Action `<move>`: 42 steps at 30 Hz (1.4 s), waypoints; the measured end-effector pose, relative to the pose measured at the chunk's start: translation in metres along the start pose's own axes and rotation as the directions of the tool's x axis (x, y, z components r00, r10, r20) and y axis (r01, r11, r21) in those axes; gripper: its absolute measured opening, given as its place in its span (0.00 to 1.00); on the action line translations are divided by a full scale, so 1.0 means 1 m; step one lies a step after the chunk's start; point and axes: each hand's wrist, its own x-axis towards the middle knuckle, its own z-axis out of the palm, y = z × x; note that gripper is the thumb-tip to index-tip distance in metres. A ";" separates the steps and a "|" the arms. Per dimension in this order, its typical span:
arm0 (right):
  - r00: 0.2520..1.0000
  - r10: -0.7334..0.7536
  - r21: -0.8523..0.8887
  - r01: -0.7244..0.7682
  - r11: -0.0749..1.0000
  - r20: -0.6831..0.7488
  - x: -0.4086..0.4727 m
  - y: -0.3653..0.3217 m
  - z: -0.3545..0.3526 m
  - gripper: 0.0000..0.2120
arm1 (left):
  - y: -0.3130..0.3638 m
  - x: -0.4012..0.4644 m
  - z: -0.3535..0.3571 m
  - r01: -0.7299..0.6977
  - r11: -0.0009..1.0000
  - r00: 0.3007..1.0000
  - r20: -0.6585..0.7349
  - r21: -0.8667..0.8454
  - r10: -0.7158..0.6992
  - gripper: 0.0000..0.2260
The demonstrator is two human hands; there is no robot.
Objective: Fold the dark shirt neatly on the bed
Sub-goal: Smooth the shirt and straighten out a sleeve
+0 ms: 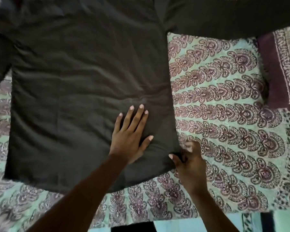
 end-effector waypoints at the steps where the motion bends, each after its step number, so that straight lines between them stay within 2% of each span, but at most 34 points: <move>1: 1.000 0.027 -0.014 -0.027 1.000 0.011 -0.001 -0.001 -0.002 0.27 | 0.003 -0.005 0.000 -0.024 1.000 1.000 0.012 0.016 0.024 0.37; 3: 0.998 0.060 -0.060 -0.059 0.996 0.011 0.001 -0.010 -0.005 0.31 | 0.008 -0.017 0.001 -0.083 0.996 0.996 0.024 0.024 0.083 0.38; 4: 0.999 0.021 -0.118 -0.024 0.993 -0.024 0.004 -0.017 -0.006 0.32 | 0.011 -0.026 0.003 -0.111 0.994 0.994 0.024 0.021 0.111 0.38; 6: 0.980 -0.174 -0.282 0.141 0.949 -0.094 0.017 -0.033 -0.002 0.30 | 0.016 -0.048 0.006 -0.155 0.988 0.987 0.033 -0.001 0.154 0.37; 8: 0.921 -0.377 -0.288 0.336 0.897 -0.100 0.040 -0.059 0.010 0.28 | 0.018 -0.068 0.009 -0.185 0.982 0.982 0.034 -0.041 0.187 0.35; 10: 0.843 -0.531 -0.337 0.478 0.811 -0.082 0.071 -0.094 0.032 0.27 | 0.016 -0.079 0.010 -0.179 0.971 0.984 -0.023 -0.161 0.178 0.29; 11: 0.808 -0.587 -0.413 0.516 0.750 -0.057 0.089 -0.108 0.045 0.28 | 0.014 -0.080 0.008 -0.140 0.956 0.989 -0.075 -0.259 0.124 0.24; 13: 0.767 -0.638 -0.527 0.570 0.630 0.066 0.115 -0.131 0.071 0.33 | 0.003 -0.073 -0.002 -0.002 0.925 0.977 -0.198 -0.381 -0.079 0.19; 15: 0.738 -0.646 -0.587 0.615 0.527 0.193 0.122 -0.130 0.097 0.35 | -0.024 -0.059 -0.010 0.189 0.924 0.923 -0.261 -0.332 -0.282 0.21; 16: 0.734 -0.647 -0.600 0.618 0.508 0.208 0.119 -0.123 0.105 0.35 | -0.041 -0.055 -0.013 0.279 0.919 0.902 -0.251 -0.280 -0.350 0.24; 17: 0.746 -0.641 -0.617 0.592 0.518 0.178 0.113 -0.112 0.105 0.35 | -0.052 -0.051 -0.013 0.334 0.913 0.896 -0.222 -0.234 -0.385 0.28; 19: 0.815 -0.576 -0.636 0.476 0.607 0.060 0.085 -0.084 0.105 0.36 | -0.076 -0.060 -0.005 0.351 0.926 0.918 -0.143 -0.141 -0.370 0.33; 23: 0.905 -0.425 -0.659 0.305 0.687 -0.024 0.007 -0.012 0.077 0.39 | -0.073 -0.103 0.009 0.202 0.979 0.979 -0.028 -0.022 -0.203 0.37; 26: 0.950 -0.298 -0.613 0.183 0.769 -0.091 -0.028 0.008 0.074 0.41 | -0.070 -0.143 0.008 0.056 0.998 0.996 0.062 0.014 -0.057 0.38; 28: 0.951 -0.253 -0.557 0.115 0.822 -0.177 -0.031 -0.001 0.078 0.42 | -0.069 -0.163 0.009 0.034 0.999 0.998 0.058 -0.002 -0.034 0.37; 29: 0.936 -0.279 -0.540 0.124 0.832 -0.215 -0.027 -0.013 0.082 0.41 | -0.071 -0.165 0.006 0.035 0.999 0.999 0.035 -0.018 -0.035 0.35; 31: 0.878 -0.405 -0.521 0.228 0.822 -0.254 -0.003 -0.049 0.095 0.40 | -0.080 -0.150 0.000 0.065 0.997 0.997 -0.036 -0.045 -0.066 0.33; 34: 0.824 -0.524 -0.526 0.353 0.774 -0.217 0.060 -0.111 0.122 0.40 | -0.100 -0.101 -0.009 0.144 0.988 0.979 -0.139 -0.054 -0.150 0.33; 36: 0.850 -0.499 -0.534 0.346 0.772 -0.171 0.107 -0.144 0.134 0.42 | -0.116 -0.070 -0.007 0.168 0.985 0.971 -0.168 -0.034 -0.171 0.33; 38: 0.908 -0.398 -0.538 0.270 0.798 -0.133 0.138 -0.159 0.139 0.42 | -0.126 -0.050 -0.002 0.165 0.986 0.974 -0.154 -0.014 -0.165 0.33; 40: 0.932 -0.325 -0.551 0.187 0.813 -0.163 0.141 -0.157 0.141 0.40 | -0.129 -0.045 0.000 0.181 0.983 0.974 -0.133 -0.019 -0.182 0.34; 42: 0.918 -0.324 -0.554 0.151 0.818 -0.229 0.116 -0.141 0.143 0.38 | -0.120 -0.054 0.001 0.196 0.980 0.973 -0.121 -0.025 -0.197 0.34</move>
